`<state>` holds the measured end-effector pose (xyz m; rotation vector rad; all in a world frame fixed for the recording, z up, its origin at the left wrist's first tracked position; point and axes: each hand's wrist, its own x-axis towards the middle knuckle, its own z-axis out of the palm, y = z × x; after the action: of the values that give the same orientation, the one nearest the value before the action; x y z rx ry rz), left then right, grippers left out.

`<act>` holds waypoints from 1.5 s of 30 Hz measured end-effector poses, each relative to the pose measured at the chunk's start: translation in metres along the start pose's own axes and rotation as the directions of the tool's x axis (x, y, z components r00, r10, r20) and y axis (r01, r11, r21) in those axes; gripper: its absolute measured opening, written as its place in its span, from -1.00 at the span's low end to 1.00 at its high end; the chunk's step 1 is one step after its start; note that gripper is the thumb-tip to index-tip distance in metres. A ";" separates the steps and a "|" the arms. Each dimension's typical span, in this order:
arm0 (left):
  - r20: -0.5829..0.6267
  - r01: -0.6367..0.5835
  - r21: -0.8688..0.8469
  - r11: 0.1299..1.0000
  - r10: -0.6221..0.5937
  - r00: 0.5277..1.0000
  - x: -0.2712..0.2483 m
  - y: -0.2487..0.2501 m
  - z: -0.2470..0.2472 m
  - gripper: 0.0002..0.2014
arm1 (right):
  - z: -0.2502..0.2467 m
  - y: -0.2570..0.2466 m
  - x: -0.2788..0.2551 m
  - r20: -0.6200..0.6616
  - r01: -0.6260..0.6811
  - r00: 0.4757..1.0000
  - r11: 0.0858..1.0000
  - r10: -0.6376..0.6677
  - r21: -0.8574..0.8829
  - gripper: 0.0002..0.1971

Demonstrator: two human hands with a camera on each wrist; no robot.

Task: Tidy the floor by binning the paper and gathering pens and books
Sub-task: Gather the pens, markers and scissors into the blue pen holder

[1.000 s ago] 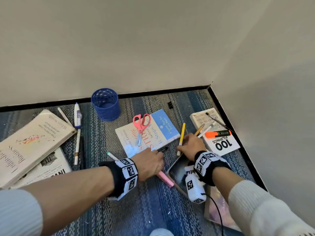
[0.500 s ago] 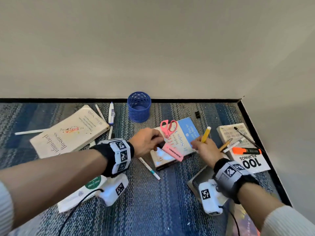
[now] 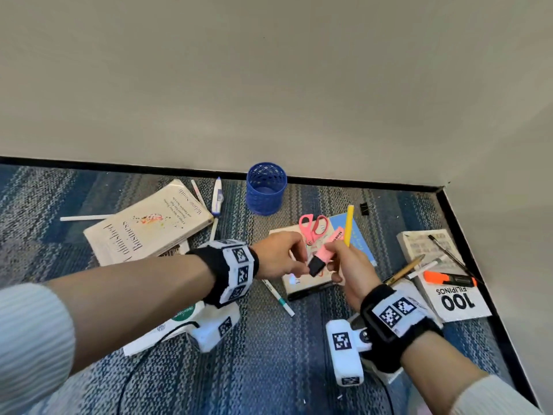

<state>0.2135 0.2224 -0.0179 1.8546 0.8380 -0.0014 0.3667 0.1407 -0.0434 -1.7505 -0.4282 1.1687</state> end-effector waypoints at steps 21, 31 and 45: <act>0.309 -0.267 0.877 0.399 -0.042 0.950 0.001 -0.052 -0.003 -0.71 | -0.130 0.012 0.034 -0.343 -0.176 0.881 0.446 -0.325 -0.877 -0.60; -0.107 -0.213 0.333 0.918 0.261 0.959 0.014 -0.022 0.017 -0.86 | -0.050 0.018 0.007 0.277 0.345 0.930 0.832 -0.241 -0.435 -0.67; 0.153 -0.179 -0.028 0.983 0.182 0.971 0.045 0.021 0.086 -0.70 | -0.097 0.011 -0.017 -0.109 0.208 0.970 0.973 -0.219 -0.099 -0.84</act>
<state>0.2904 0.1725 -0.0554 1.8850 0.5591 -0.0245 0.4387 0.0732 -0.0349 -1.7883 -0.5870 0.8995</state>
